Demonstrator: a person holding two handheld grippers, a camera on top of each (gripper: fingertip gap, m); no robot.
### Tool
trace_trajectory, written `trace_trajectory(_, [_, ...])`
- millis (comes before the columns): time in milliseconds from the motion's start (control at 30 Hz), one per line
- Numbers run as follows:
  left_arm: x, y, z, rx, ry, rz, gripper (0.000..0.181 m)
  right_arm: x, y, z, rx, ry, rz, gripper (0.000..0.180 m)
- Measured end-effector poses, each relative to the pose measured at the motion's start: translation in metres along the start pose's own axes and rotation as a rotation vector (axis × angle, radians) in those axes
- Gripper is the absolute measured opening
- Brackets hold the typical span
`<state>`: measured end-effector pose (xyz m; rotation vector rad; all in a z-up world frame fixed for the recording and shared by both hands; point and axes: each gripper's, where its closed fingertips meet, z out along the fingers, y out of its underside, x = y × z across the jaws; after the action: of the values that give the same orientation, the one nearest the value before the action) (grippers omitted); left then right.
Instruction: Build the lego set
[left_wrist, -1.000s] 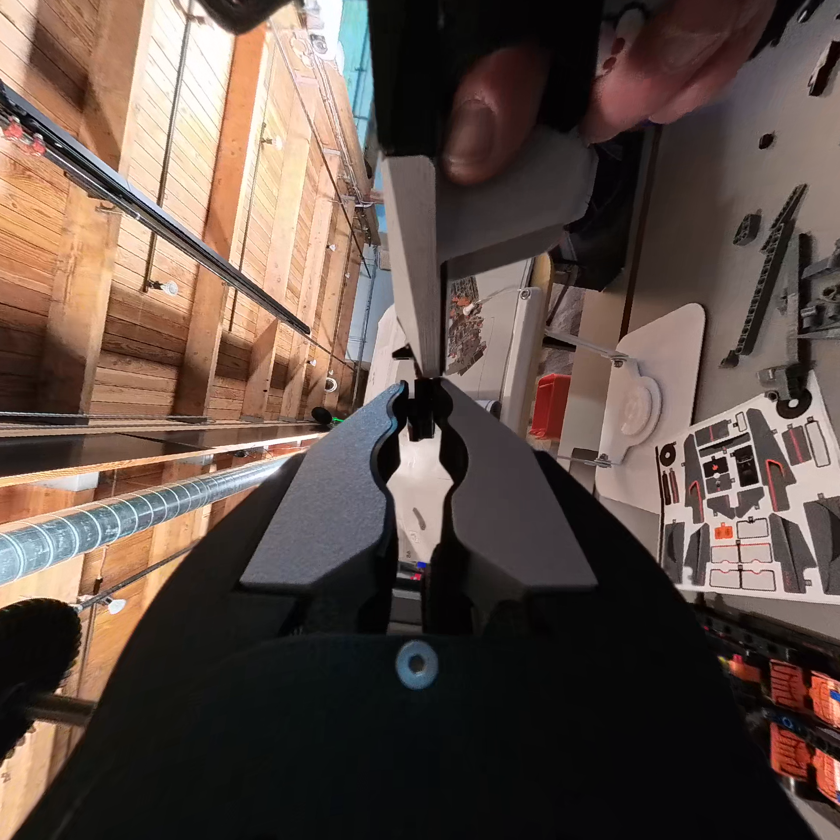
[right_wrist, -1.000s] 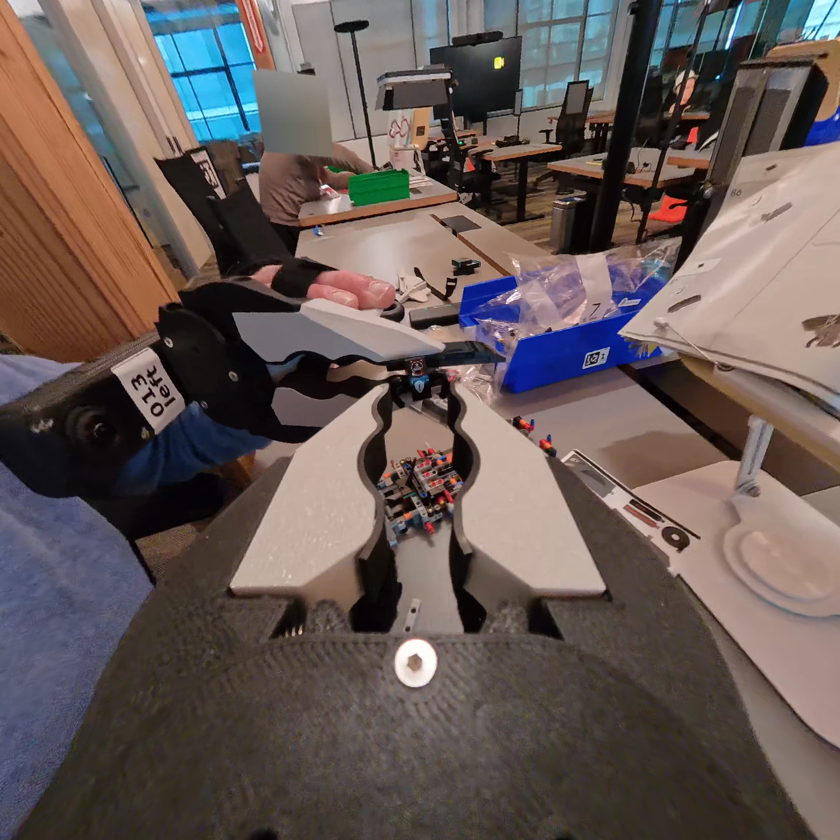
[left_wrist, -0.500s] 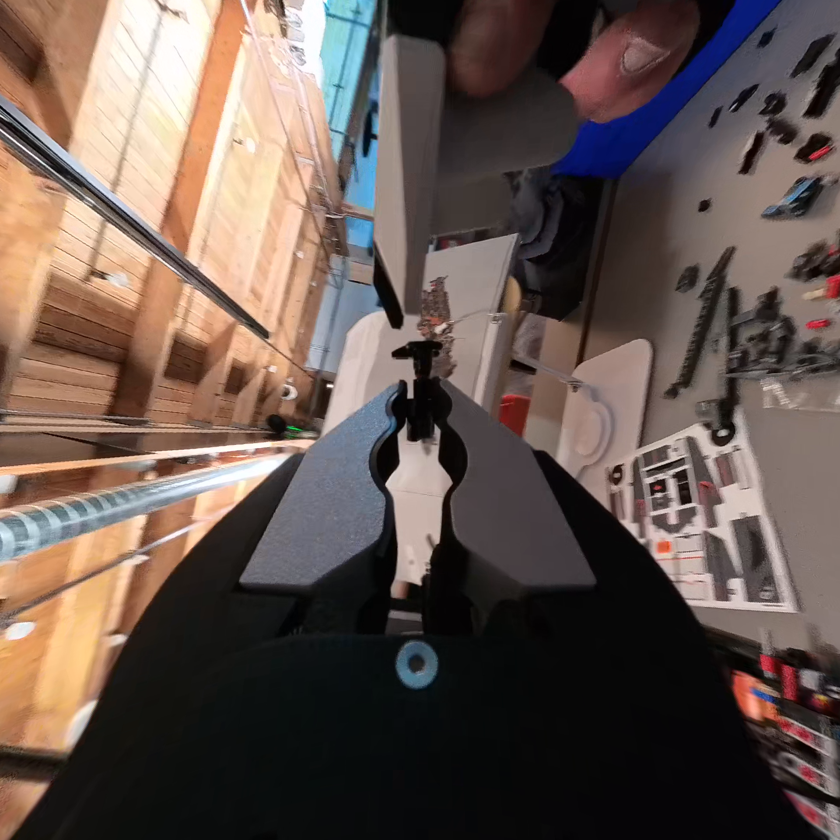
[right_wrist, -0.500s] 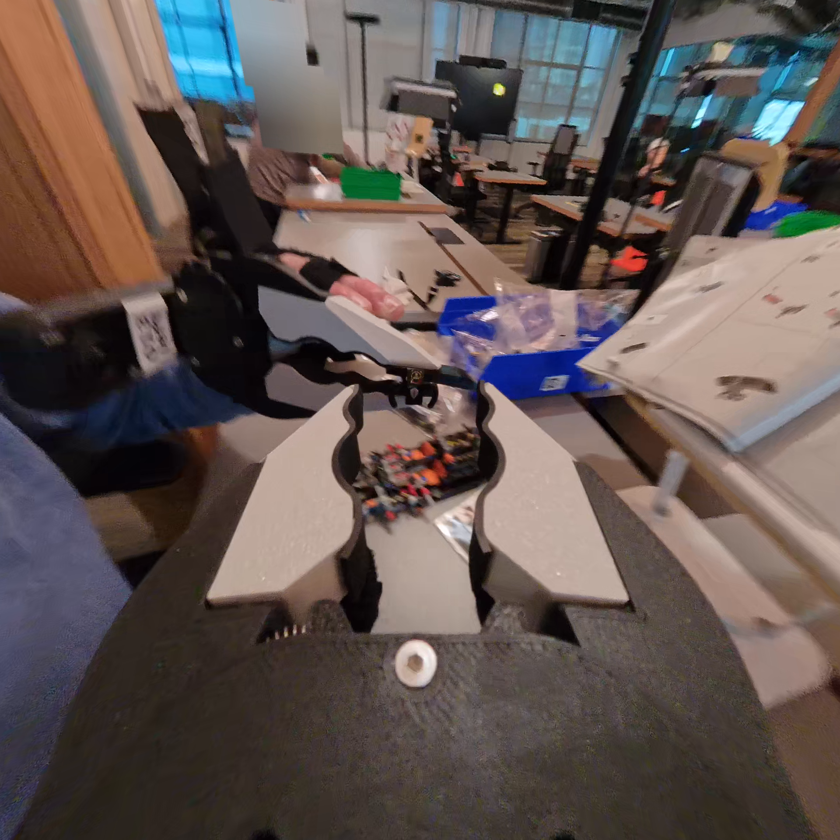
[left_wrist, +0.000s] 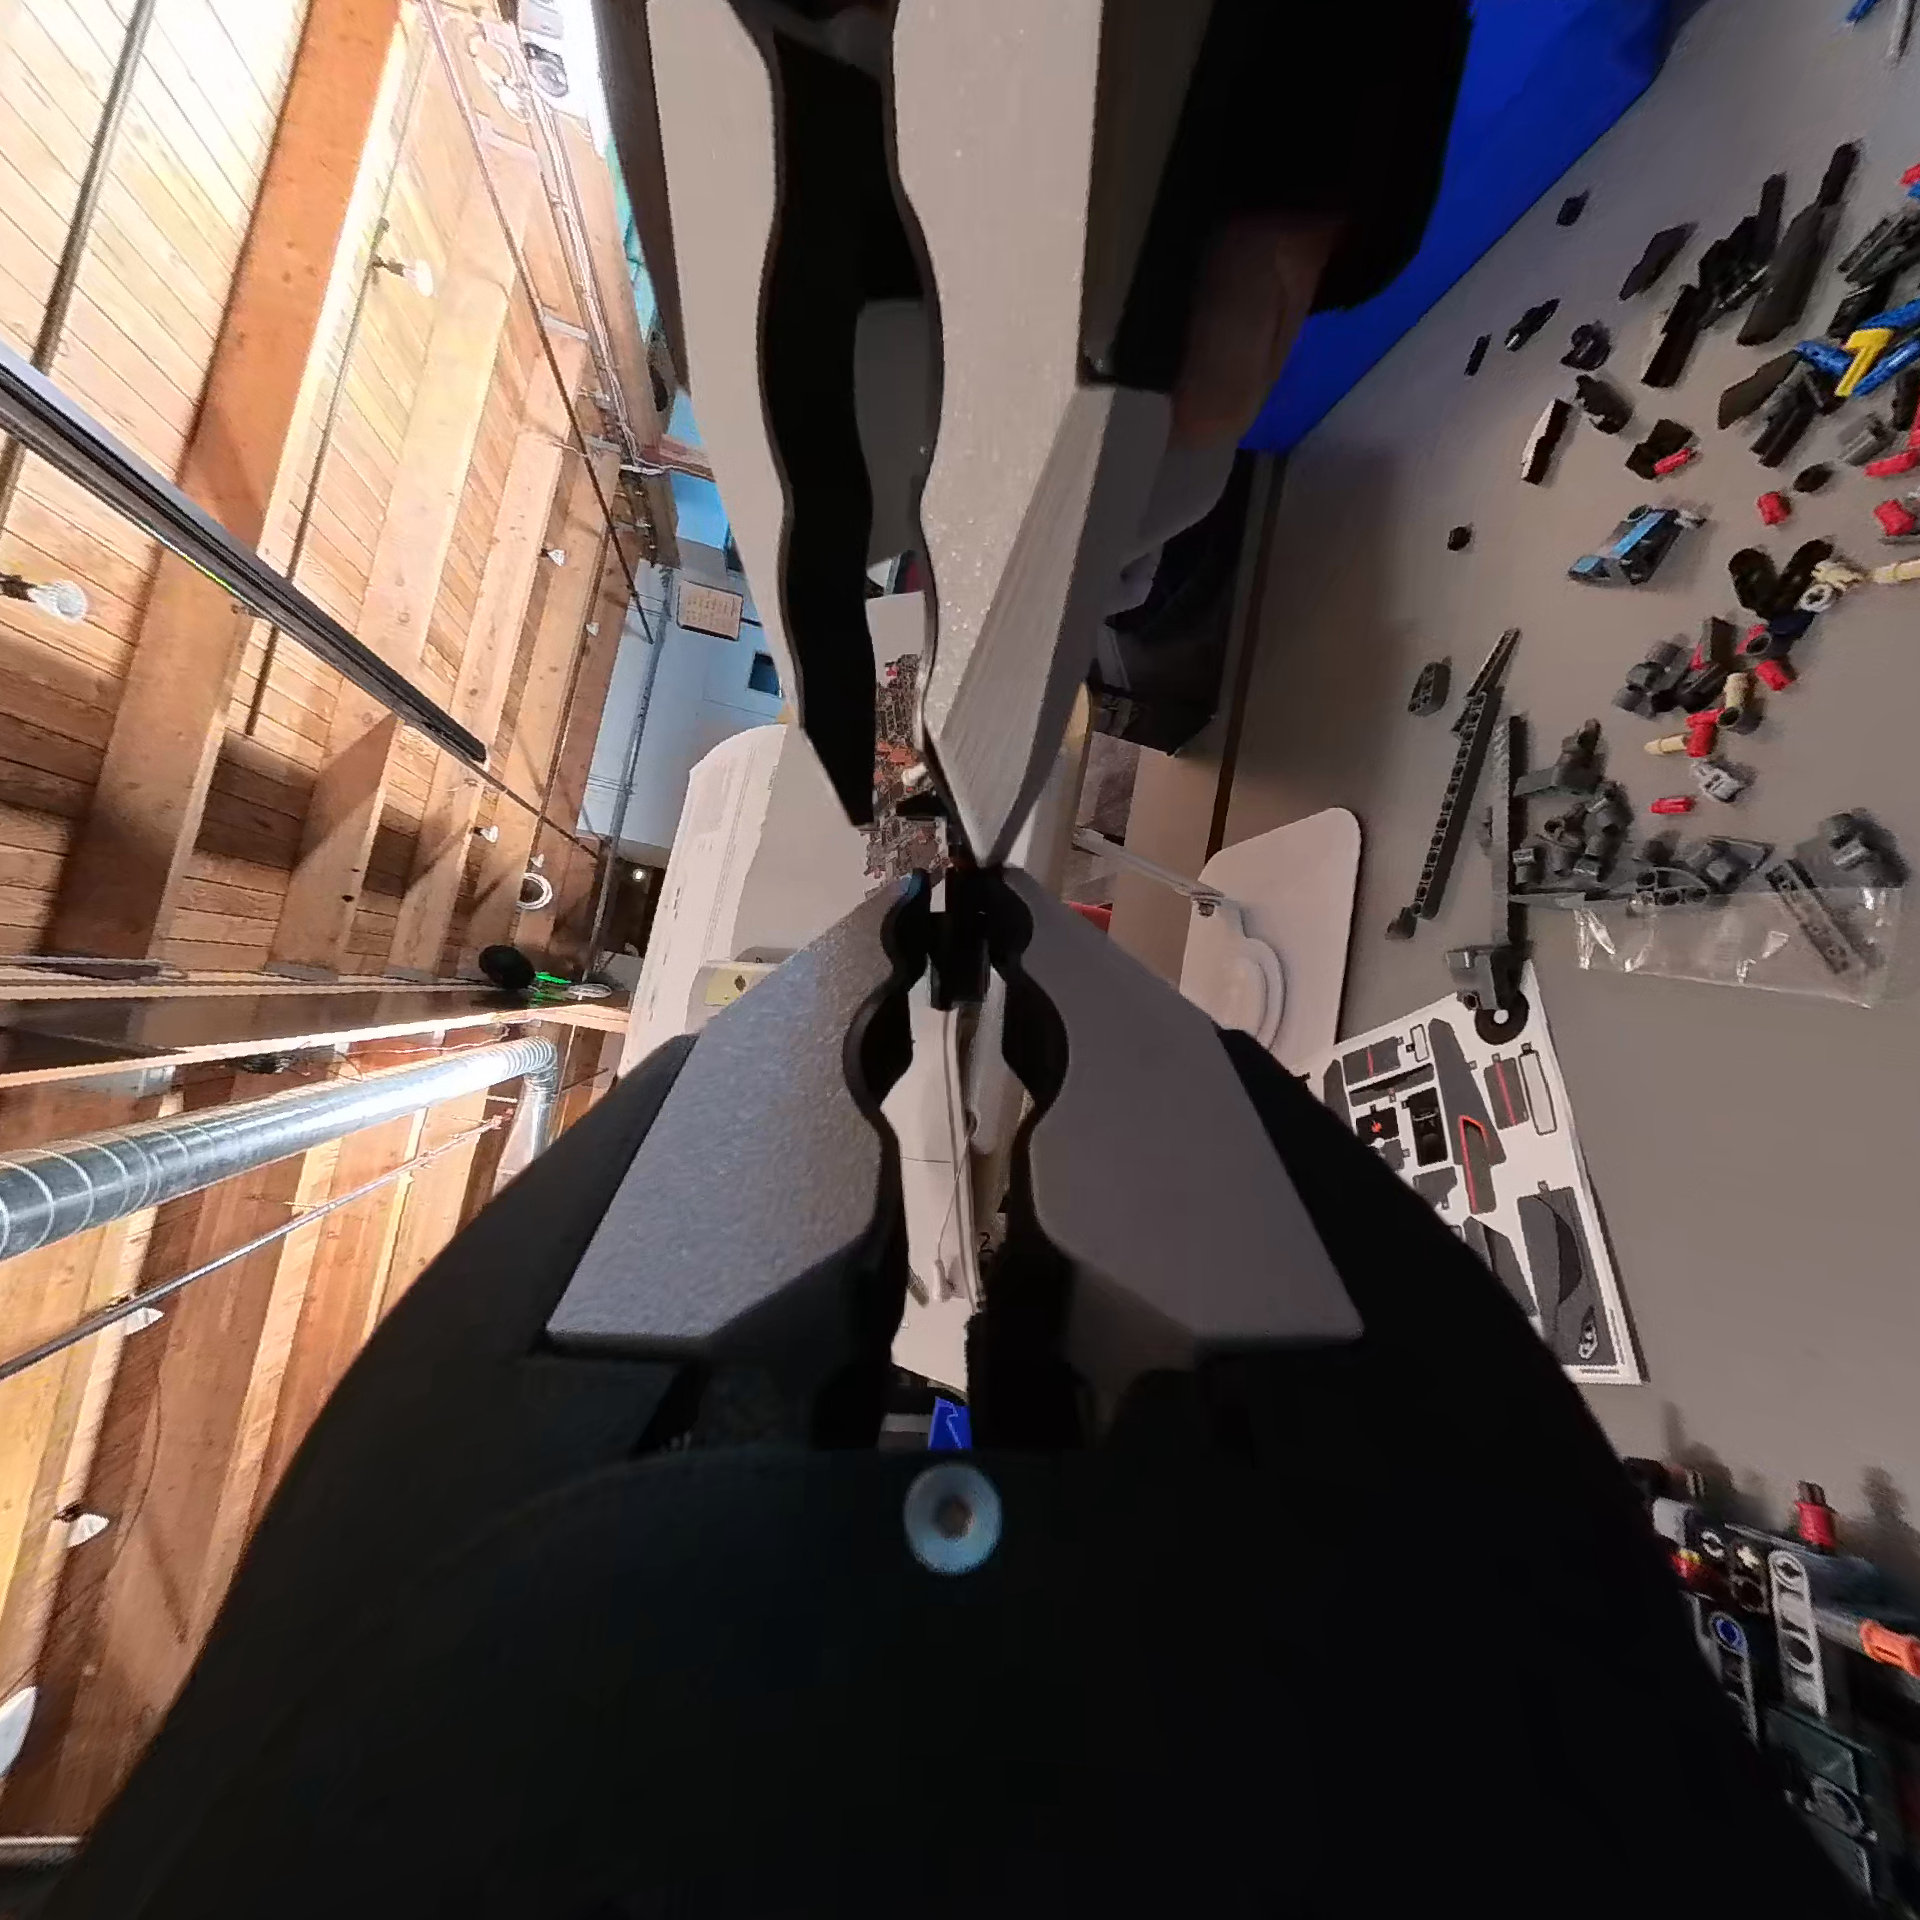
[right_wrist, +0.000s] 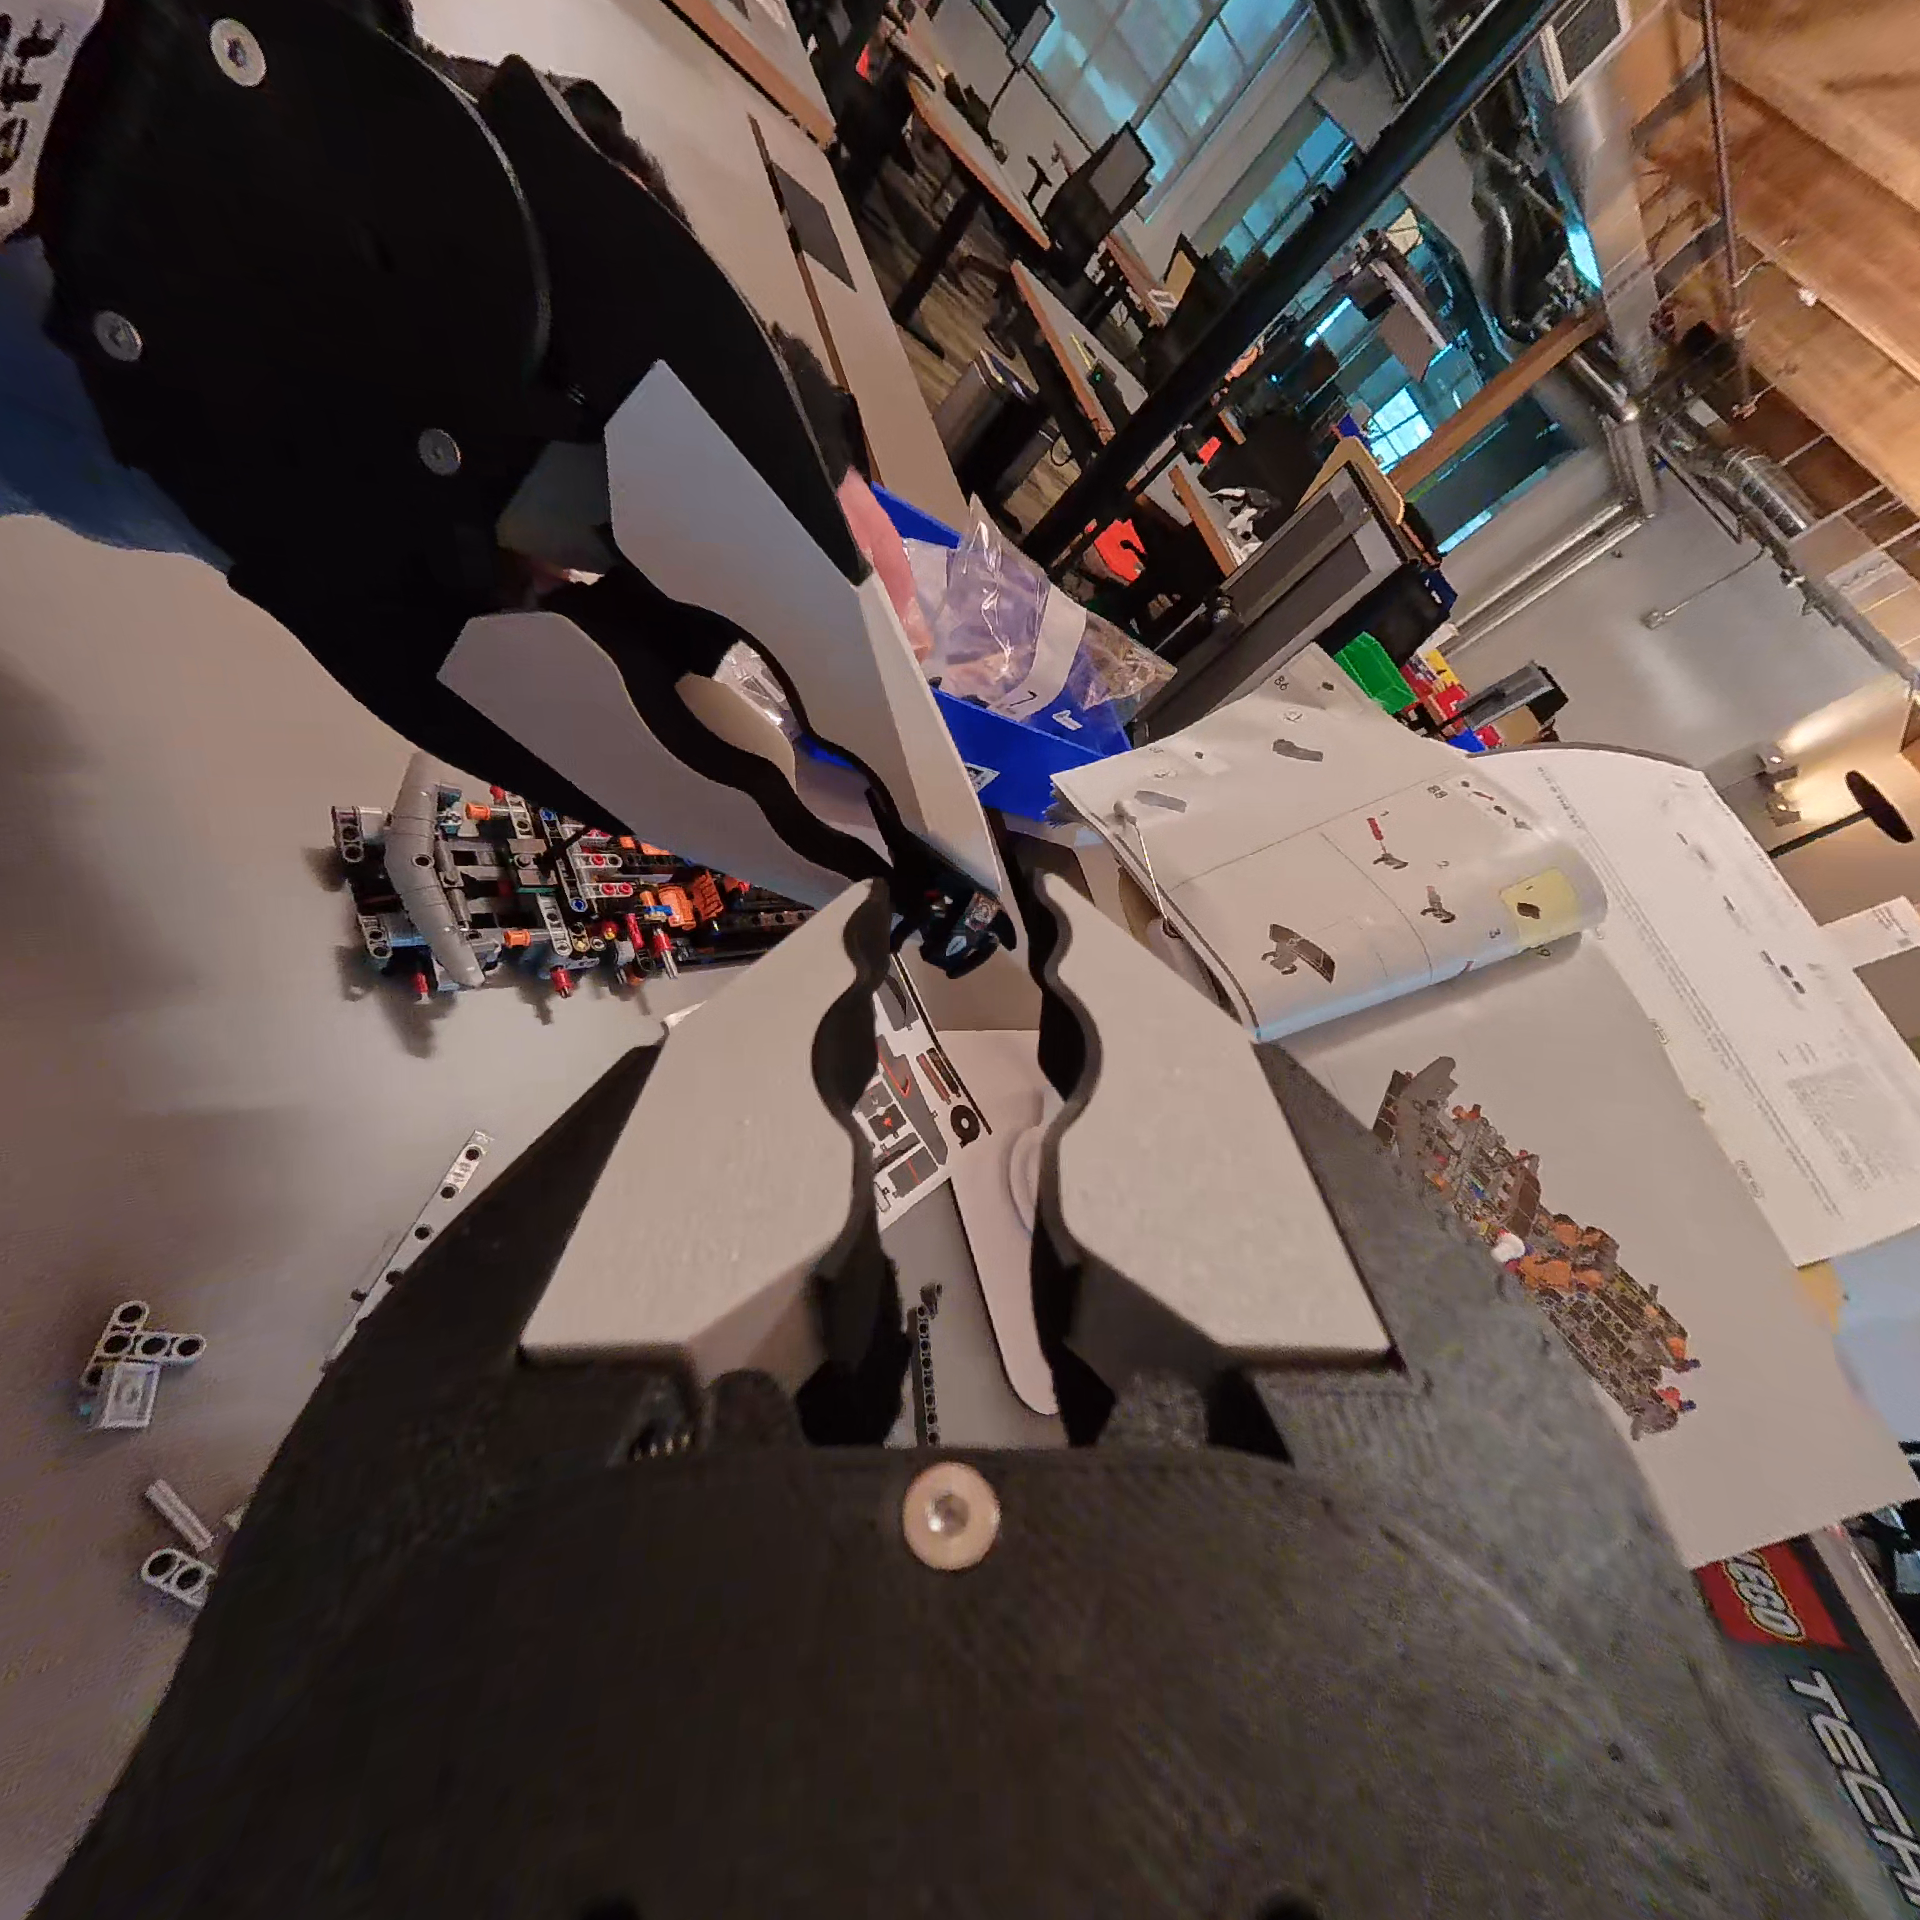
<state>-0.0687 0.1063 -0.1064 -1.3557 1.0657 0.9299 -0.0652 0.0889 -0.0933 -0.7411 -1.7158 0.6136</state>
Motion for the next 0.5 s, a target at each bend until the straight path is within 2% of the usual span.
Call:
trace_trajectory(133, [0.001, -0.001, 0.001, -0.01, 0.012, 0.008, 0.008, 0.001, 0.002, -0.003, -0.036, 0.035, -0.061, 0.024])
trace_trajectory(333, [0.004, -0.003, 0.002, -0.012, 0.036, 0.017, 0.008, -0.005, 0.021, -0.003, -0.183, 0.053, -0.231, 0.03])
trace_trajectory(500, [0.003, -0.015, -0.003, 0.041, 0.04, -0.012, 0.008, -0.004, 0.033, -0.004, -0.166, 0.023, -0.231, 0.032])
